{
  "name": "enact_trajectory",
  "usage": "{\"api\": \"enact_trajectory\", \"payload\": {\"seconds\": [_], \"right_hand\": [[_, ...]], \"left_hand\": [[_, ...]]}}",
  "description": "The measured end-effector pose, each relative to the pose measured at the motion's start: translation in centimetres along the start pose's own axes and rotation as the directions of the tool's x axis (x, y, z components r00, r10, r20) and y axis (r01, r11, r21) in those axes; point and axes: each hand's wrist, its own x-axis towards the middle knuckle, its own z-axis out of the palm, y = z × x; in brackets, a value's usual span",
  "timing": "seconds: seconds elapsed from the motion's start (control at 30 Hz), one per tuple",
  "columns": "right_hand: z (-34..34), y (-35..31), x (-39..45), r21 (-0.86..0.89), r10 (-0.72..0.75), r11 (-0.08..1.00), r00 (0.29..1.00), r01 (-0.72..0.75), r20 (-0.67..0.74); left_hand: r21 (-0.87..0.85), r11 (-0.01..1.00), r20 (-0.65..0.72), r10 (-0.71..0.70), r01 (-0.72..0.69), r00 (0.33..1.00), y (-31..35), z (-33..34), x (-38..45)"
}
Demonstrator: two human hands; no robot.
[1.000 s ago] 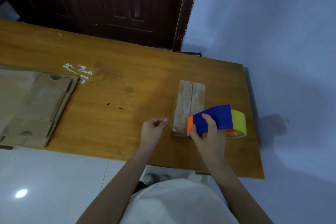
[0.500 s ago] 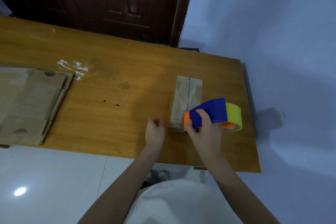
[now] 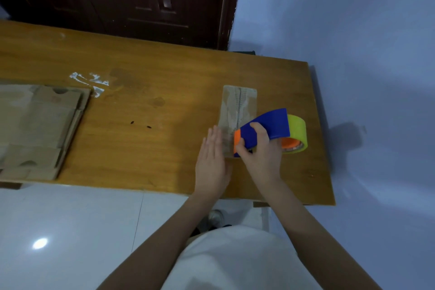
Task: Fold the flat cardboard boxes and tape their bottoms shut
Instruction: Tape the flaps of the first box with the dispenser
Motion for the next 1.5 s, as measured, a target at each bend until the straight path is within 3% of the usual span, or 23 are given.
{"api": "enact_trajectory", "payload": {"seconds": [0.07, 0.1, 0.23, 0.43, 0.57, 0.7, 0.83, 0.93, 1.0, 1.07, 1.17, 1.2, 1.33, 1.5], "right_hand": [[-0.1, 0.0, -0.3, 0.031, 0.041, 0.999, 0.999, -0.040, -0.004], [-0.1, 0.1, -0.5, 0.065, 0.077, 0.995, 0.997, -0.077, 0.005], [-0.9, 0.9, -0.6, 0.280, 0.277, 0.919, 0.960, -0.278, 0.045], [-2.0, 1.2, -0.6, 0.527, 0.488, 0.731, 0.872, -0.433, 0.040], [-2.5, 1.7, -0.6, 0.685, 0.626, 0.554, 0.779, -0.473, 0.031], [-2.9, 2.4, -0.5, 0.753, 0.697, 0.462, 0.717, -0.469, 0.018], [-3.3, 3.1, 0.1, 0.815, 0.822, 0.318, 0.570, -0.485, 0.018], [-3.8, 3.7, 0.8, 0.878, 0.903, 0.080, 0.407, -0.472, 0.137], [-3.9, 3.9, 1.1, 0.897, 0.918, -0.045, 0.336, -0.440, 0.211], [-3.8, 4.0, 0.9, 0.891, 0.919, -0.057, 0.325, -0.451, 0.223], [-3.8, 3.9, 0.5, 0.854, 0.887, 0.087, 0.430, -0.513, 0.168], [-3.8, 3.9, 0.5, 0.848, 0.886, 0.101, 0.435, -0.520, 0.161], [-4.3, 4.8, 0.9, 0.893, 0.925, -0.125, 0.274, -0.432, 0.262], [-4.7, 5.6, 1.3, 0.905, 0.906, -0.193, 0.285, -0.380, 0.313]], "left_hand": [[0.236, 0.943, 0.019, 0.238, -0.235, 0.971, 0.4, 0.4, 0.3], [0.293, 0.919, 0.033, 0.265, -0.263, 0.964, 0.5, 0.5, 0.4], [0.421, 0.860, 0.043, 0.298, -0.288, 0.954, 0.2, 0.6, 0.4], [0.496, 0.810, 0.098, 0.304, -0.311, 0.948, 0.3, 0.2, 0.7], [0.506, 0.805, 0.112, 0.295, -0.310, 0.949, 0.8, -0.1, 0.9], [0.494, 0.809, 0.109, 0.306, -0.318, 0.946, 1.0, -0.2, 1.0], [0.496, 0.795, 0.107, 0.342, -0.348, 0.934, 0.8, 0.1, 1.1], [0.486, 0.797, 0.132, 0.341, -0.360, 0.931, 0.8, 0.0, 1.3], [0.464, 0.804, 0.150, 0.343, -0.372, 0.927, 0.8, -0.2, 1.3], [0.437, 0.814, 0.148, 0.355, -0.383, 0.923, 0.4, -0.2, 1.4], [0.426, 0.812, 0.139, 0.378, -0.400, 0.915, 0.1, -0.2, 1.6], [0.426, 0.809, 0.137, 0.385, -0.405, 0.913, 0.1, -0.1, 1.7], [0.441, 0.793, 0.141, 0.402, -0.421, 0.905, 0.2, 0.0, 1.7], [0.420, 0.816, 0.138, 0.377, -0.398, 0.916, 0.4, -0.1, 1.7]]}}
